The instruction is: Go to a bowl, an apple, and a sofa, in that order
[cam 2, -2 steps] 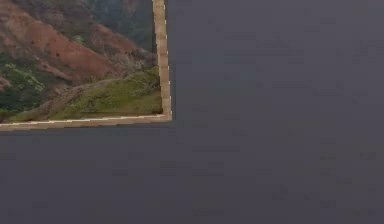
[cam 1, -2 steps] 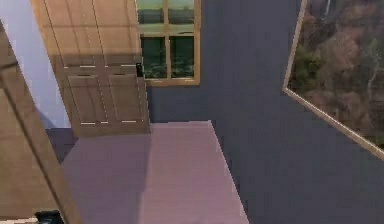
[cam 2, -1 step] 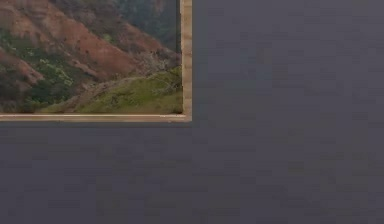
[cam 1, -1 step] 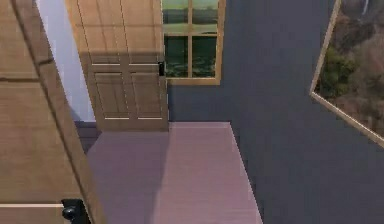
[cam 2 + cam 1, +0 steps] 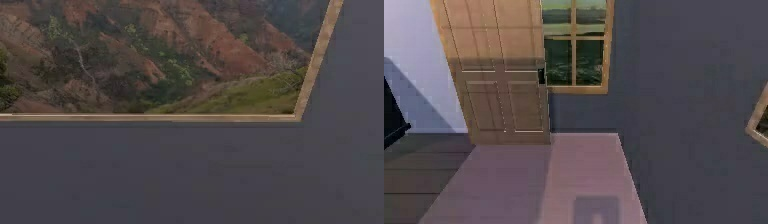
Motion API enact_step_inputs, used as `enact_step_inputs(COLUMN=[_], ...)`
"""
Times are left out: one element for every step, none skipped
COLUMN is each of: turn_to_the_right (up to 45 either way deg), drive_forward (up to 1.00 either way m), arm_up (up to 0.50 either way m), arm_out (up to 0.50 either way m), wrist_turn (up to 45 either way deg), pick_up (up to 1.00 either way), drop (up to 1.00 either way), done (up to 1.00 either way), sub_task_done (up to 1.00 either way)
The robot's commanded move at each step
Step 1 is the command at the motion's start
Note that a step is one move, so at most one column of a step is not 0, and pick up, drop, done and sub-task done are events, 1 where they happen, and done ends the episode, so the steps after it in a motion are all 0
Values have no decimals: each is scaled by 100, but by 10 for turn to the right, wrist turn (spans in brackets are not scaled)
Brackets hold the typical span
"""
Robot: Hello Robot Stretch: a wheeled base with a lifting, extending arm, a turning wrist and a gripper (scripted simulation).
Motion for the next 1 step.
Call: enact_step_inputs(turn_to_the_right=[-90], drive_forward=[0], arm_up=[0], arm_out=[0], wrist_turn=[0], pick_up=[0], drop=[0], done=[0], sub_task_done=[0])
